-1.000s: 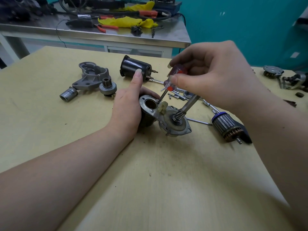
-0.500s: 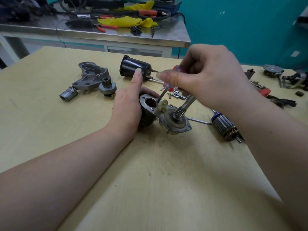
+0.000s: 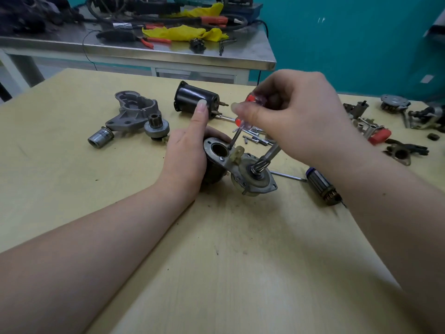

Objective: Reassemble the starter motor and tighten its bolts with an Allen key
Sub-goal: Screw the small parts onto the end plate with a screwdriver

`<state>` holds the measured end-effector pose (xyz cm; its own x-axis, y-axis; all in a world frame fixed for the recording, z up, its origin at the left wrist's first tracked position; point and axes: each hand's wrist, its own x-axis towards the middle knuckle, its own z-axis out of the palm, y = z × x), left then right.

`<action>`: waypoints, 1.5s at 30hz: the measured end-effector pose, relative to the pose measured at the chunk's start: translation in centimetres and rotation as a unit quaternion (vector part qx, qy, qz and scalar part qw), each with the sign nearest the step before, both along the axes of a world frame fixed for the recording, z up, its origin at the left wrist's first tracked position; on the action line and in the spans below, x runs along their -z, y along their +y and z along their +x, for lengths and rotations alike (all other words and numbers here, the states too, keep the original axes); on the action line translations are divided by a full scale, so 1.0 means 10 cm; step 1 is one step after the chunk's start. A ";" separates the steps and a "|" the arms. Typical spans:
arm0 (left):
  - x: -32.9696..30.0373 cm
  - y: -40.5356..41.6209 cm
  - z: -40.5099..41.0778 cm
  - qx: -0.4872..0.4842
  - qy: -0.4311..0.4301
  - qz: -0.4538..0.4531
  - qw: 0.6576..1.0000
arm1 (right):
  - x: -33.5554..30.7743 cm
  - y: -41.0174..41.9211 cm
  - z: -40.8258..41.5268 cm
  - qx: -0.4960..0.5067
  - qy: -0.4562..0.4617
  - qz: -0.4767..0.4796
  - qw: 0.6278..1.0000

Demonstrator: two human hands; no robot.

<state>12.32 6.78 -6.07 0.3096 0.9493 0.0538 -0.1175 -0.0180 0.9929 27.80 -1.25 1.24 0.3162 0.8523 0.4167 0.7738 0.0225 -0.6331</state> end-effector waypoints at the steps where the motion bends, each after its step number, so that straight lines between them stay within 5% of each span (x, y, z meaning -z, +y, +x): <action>1: 0.01 0.00 0.00 0.001 0.000 0.006 1.000 | 0.03 0.01 0.00 0.000 -0.003 0.009 1.000; 45: 0.01 0.00 0.01 -0.007 0.014 0.006 1.000 | -0.01 -0.03 -0.04 -0.012 -0.059 0.008 0.998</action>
